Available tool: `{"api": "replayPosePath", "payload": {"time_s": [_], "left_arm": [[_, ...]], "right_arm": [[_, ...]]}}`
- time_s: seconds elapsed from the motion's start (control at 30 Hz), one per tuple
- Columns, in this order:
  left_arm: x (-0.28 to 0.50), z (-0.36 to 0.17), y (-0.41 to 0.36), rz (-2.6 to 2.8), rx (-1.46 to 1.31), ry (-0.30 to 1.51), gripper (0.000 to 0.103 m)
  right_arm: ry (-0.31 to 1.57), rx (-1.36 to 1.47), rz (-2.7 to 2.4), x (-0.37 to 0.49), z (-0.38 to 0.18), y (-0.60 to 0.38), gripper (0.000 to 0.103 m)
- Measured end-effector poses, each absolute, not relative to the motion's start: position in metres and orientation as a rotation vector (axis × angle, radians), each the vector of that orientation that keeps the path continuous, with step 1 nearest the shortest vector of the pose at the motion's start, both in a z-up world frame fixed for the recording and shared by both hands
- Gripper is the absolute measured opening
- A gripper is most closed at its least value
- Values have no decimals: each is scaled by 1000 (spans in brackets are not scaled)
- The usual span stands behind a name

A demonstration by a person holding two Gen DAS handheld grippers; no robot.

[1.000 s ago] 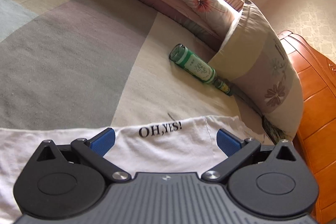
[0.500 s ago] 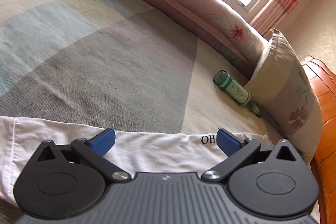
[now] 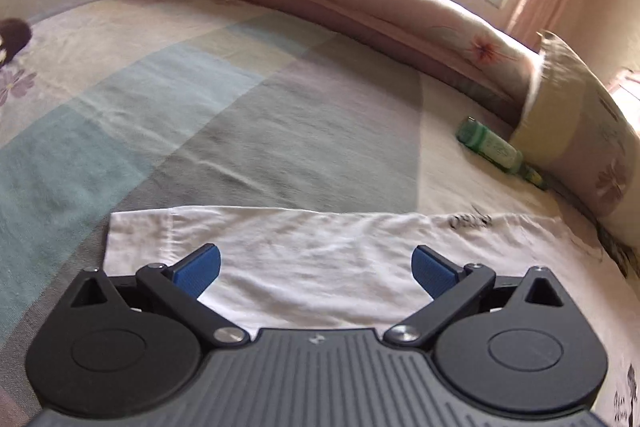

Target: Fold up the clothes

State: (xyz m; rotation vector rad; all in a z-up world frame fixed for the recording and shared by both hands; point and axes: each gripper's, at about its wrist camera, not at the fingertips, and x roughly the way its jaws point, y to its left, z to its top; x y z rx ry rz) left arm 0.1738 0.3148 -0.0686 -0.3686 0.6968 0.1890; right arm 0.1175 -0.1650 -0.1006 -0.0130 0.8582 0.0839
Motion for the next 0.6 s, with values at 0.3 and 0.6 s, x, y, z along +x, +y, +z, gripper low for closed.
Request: {"api": "replayPosePath", "payload": {"time_s": [0.3,0.6], "left_arm": [[134,-77,109,-289,11,724,102],[100,-114,56,-452,-75,859,102]], "right_arm": [[878,-119,243,109,-122,-121,103],[856,-106,280,96,-123,-136,103]]}}
